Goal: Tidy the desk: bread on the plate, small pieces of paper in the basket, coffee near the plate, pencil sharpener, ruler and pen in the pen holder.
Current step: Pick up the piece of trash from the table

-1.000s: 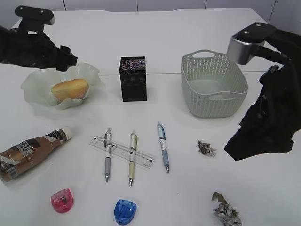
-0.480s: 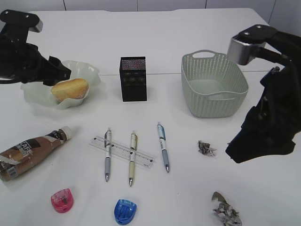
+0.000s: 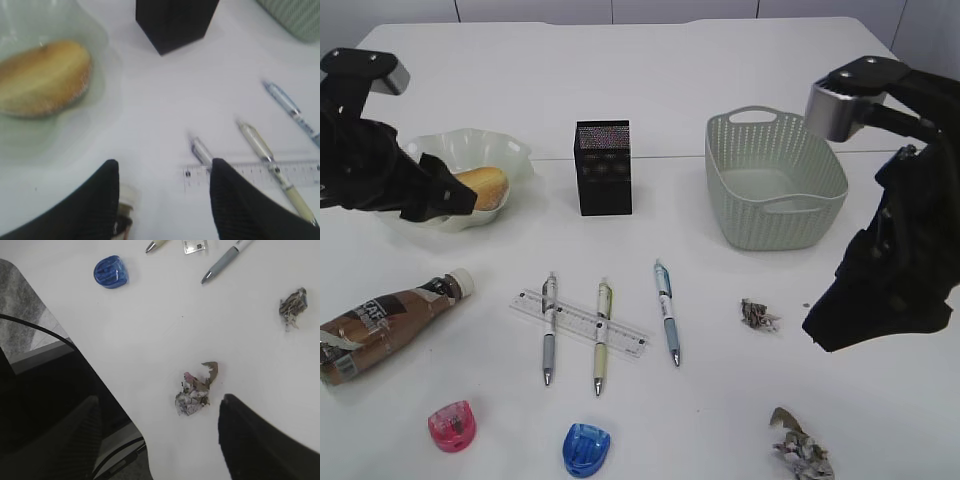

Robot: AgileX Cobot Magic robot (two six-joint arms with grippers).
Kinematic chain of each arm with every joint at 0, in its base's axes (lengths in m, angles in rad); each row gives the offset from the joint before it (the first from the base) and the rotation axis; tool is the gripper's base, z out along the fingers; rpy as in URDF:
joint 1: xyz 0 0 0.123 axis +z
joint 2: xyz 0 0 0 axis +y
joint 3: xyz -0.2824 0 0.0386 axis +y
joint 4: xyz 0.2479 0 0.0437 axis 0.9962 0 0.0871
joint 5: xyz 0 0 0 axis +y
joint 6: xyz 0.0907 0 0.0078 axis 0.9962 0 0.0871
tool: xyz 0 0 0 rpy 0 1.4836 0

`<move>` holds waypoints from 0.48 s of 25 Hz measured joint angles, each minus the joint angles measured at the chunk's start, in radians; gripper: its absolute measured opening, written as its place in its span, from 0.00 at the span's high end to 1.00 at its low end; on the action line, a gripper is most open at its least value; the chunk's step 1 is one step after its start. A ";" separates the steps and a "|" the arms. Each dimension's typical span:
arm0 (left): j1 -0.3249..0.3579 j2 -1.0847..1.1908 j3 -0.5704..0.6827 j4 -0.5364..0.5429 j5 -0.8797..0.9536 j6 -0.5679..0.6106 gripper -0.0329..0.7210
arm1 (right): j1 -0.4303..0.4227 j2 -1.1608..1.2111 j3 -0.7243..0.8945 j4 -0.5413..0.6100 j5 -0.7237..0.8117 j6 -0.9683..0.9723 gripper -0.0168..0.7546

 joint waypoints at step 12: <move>0.000 -0.068 0.000 0.539 0.274 -0.584 0.39 | 0.000 0.000 0.000 0.000 0.013 0.135 0.29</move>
